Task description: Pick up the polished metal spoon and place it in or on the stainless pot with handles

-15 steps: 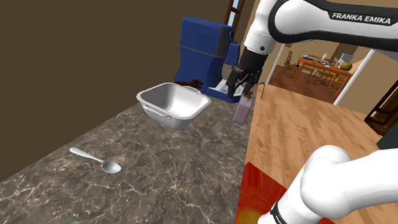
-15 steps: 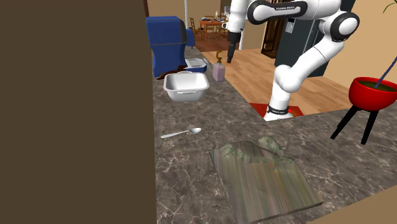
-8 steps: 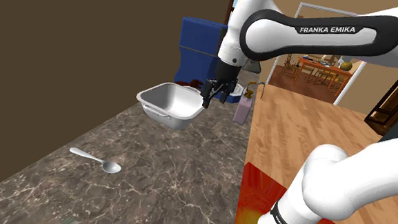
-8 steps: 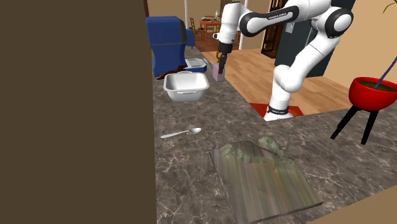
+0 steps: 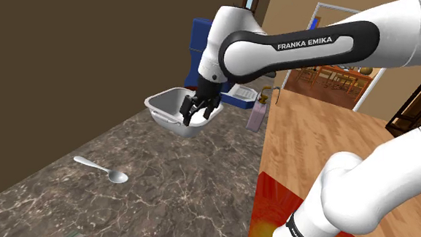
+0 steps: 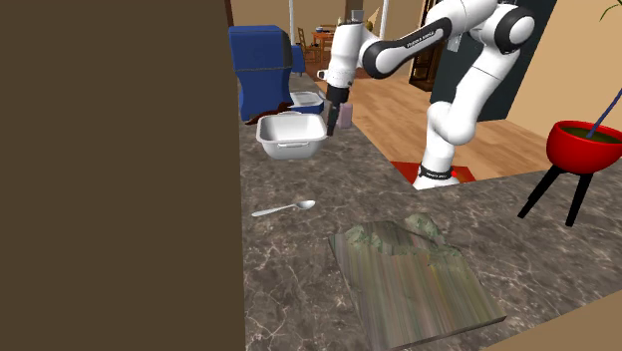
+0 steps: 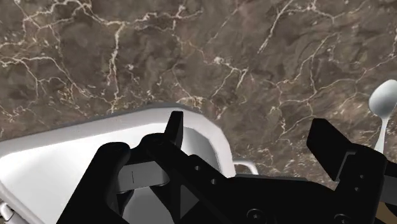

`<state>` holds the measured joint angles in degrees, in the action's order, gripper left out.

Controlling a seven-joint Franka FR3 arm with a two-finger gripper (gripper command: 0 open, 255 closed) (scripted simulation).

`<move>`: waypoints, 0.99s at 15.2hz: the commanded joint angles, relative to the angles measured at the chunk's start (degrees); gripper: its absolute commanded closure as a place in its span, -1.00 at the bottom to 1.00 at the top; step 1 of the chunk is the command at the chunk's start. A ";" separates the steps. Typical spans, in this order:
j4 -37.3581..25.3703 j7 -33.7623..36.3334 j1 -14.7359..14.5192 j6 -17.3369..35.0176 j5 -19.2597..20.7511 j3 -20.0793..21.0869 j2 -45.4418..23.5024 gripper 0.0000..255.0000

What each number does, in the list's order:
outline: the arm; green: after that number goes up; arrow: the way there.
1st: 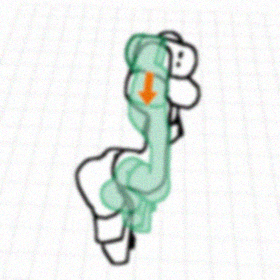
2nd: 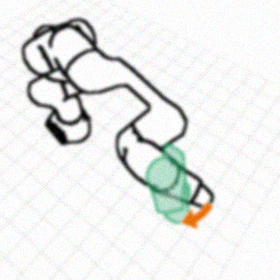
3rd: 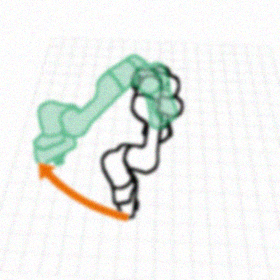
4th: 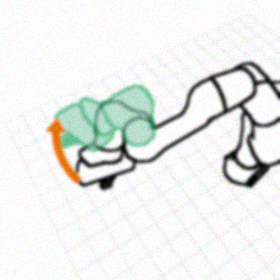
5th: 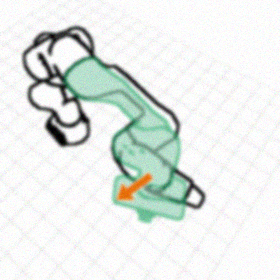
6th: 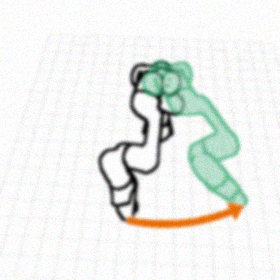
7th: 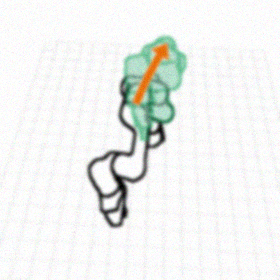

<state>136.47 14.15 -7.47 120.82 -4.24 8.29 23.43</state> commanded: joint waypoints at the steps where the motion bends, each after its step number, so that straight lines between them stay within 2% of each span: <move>1: -1.02 0.89 -0.73 2.72 -0.32 1.26 -3.07 -1.00; 8: -7.02 4.90 -2.89 10.71 0.65 5.71 -15.06 -1.00; 15: -15.92 10.13 -5.48 16.24 5.05 9.00 -27.83 -1.00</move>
<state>122.31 23.61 -12.61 136.42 -0.01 16.97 -2.27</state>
